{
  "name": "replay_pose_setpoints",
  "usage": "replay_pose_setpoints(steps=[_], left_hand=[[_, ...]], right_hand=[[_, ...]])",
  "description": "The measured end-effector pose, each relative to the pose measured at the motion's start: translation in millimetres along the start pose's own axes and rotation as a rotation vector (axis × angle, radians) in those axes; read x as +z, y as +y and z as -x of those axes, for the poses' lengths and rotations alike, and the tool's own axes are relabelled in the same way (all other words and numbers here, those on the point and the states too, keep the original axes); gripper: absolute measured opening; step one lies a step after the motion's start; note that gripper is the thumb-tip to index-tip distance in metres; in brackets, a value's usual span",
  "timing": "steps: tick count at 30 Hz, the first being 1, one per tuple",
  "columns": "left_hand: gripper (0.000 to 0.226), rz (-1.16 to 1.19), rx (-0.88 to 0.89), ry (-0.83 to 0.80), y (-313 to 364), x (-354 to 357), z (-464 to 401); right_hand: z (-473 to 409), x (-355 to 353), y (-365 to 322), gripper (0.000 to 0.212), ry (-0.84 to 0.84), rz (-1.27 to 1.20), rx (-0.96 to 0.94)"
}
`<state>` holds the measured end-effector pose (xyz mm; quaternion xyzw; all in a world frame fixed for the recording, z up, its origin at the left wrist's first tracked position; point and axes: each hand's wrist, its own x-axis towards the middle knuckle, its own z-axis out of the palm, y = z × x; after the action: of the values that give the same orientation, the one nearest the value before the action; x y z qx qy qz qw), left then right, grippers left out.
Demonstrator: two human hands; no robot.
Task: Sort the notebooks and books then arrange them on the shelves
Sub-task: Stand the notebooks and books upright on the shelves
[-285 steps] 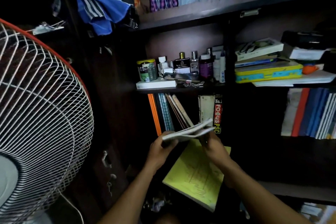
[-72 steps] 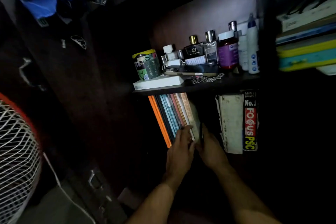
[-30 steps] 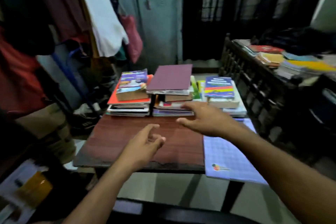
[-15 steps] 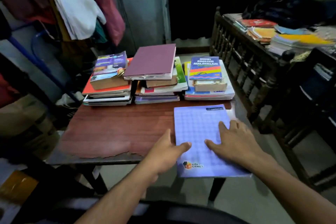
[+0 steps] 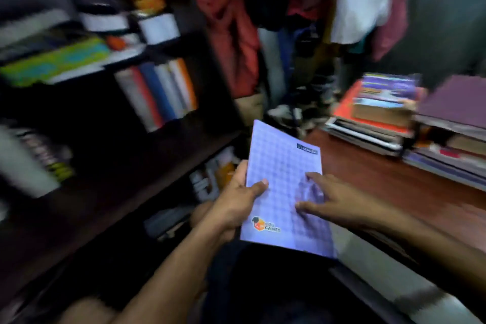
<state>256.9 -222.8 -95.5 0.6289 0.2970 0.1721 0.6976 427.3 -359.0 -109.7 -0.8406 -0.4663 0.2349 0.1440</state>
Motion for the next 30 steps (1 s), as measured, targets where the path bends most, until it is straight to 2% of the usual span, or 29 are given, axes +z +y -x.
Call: replay_pose_setpoints(steps=[4,7,12,14,16,19,22,25,30], left_hand=[[0.019,0.046,0.171,0.362,16.7,-102.4,34.9],[0.020,0.096,0.288,0.643,21.3,-170.6,69.1],[0.056,0.132,0.381,0.974,13.4,-239.6,134.0],[0.063,0.103,0.363,1.089,0.5,-257.7,151.8],[0.063,0.006,0.357,1.284,-13.0,-278.2,170.2],[0.067,-0.227,0.241,1.544,-23.3,-306.5,190.9],[0.069,-0.292,0.155,1.761,-32.9,-340.2,199.7],[0.064,-0.271,0.153,1.846,-32.1,-366.0,200.6],[0.048,-0.299,0.136,1.887,-41.8,-405.7,198.8]], right_hand=[[-64.4,14.3,-115.7,0.087,0.011,-0.049,-0.354],[-99.1,44.6,-212.2,0.084,-0.003,-0.091,-0.625],[-110.3,104.3,-333.7,0.086,-0.112,-0.086,-0.932],[-112.7,125.4,-364.8,0.087,-0.142,-0.039,-1.016],[-113.4,146.2,-396.9,0.091,-0.172,0.034,-1.110],[-111.9,172.4,-435.3,0.086,-0.256,0.096,-1.172],[-115.9,191.5,-468.6,0.081,-0.302,0.100,-1.184],[-128.4,207.1,-494.2,0.083,-0.338,0.117,-1.149],[-152.5,239.6,-521.7,0.081,-0.416,0.143,-1.057]])
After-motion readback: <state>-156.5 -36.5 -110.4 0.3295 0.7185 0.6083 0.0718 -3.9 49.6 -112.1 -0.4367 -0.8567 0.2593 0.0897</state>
